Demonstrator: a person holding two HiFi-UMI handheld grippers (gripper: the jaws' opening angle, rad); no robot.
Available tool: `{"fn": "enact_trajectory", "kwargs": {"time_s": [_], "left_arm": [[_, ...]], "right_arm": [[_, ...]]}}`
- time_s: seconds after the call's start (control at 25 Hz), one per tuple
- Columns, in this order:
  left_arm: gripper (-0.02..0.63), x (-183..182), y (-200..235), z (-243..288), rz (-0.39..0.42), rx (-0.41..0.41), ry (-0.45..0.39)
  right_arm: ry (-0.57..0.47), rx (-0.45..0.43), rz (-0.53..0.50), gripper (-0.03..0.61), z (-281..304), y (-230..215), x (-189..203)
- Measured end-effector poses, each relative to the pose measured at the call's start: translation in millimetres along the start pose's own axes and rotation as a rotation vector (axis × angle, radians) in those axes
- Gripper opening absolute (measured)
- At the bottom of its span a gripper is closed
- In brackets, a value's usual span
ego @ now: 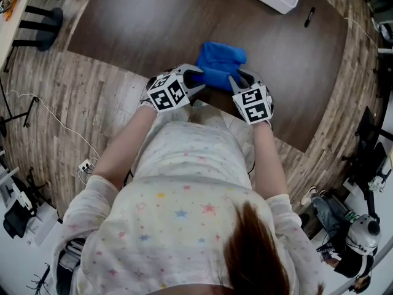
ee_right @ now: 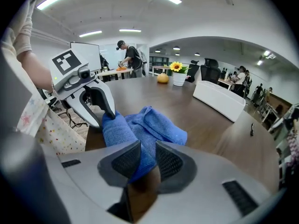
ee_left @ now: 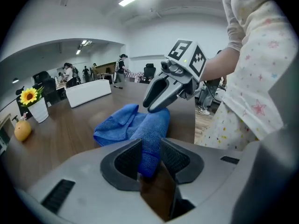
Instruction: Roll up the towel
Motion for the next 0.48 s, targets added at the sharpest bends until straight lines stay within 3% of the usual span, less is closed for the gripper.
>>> {"fn": "enact_trajectory", "kwargs": {"time_s": [0.16, 0.28, 0.48], "left_arm": [[0.116, -2.4, 3.1, 2.6, 0.012, 0.008, -0.002], [0.14, -3.2, 1.3, 3.2, 0.027, 0.02, 0.001], [0.166, -1.0, -2.8, 0.4, 0.086, 0.014, 0.015]], "right_arm": [[-0.071, -0.058, -0.029, 0.086, -19.1, 5.9, -2.9], [-0.034, -0.133, -0.088, 0.135, -20.5, 21.5, 6.1], [0.032, -0.075, -0.215, 0.157, -9.3, 36.5, 15.5]]}}
Point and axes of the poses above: the fingertips, and each gripper's own axes: z forward along the fingers, y to its left, x out of its underside, the point moved 10 cm from there along -z, backward along the fingers, and after that the axes turned 2 degrees about -z, right-handed, at the moved point
